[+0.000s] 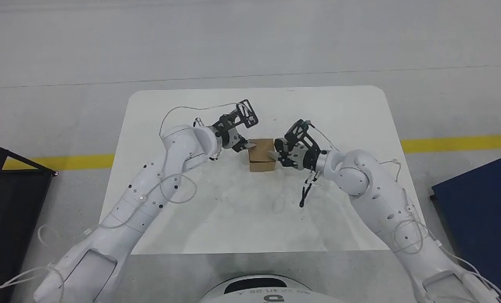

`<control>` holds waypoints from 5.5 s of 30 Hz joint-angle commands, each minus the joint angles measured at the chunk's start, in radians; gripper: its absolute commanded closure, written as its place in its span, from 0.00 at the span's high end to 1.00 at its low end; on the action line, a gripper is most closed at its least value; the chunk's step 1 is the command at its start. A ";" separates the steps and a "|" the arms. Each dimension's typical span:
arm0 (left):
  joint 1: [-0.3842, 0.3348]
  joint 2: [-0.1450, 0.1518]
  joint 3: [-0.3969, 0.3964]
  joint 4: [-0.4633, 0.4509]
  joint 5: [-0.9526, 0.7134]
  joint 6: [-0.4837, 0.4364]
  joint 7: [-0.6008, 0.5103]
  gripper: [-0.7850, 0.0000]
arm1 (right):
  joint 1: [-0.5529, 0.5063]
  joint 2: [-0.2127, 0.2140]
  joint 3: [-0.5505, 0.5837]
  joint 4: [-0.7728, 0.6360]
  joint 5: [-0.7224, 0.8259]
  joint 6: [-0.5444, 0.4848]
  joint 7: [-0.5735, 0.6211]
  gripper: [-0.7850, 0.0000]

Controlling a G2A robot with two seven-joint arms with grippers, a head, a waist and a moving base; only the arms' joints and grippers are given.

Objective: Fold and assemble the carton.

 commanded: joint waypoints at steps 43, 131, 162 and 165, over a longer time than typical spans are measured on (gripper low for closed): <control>0.032 0.003 0.003 -0.044 0.098 -0.066 -0.026 1.00 | -0.046 0.009 0.023 -0.066 -0.112 0.055 -0.044 0.50; 0.200 0.057 -0.292 -0.124 -0.041 0.037 0.038 1.00 | 0.137 -0.068 -0.201 -0.015 -0.253 -0.009 0.011 0.00; -0.192 -0.061 0.041 0.264 -0.059 0.076 0.027 1.00 | -0.055 -0.020 -0.090 -0.166 -0.546 0.055 -0.118 0.00; -0.224 -0.078 0.072 0.312 -0.059 0.082 0.031 1.00 | -0.082 -0.013 -0.075 -0.191 -0.557 0.044 -0.136 0.00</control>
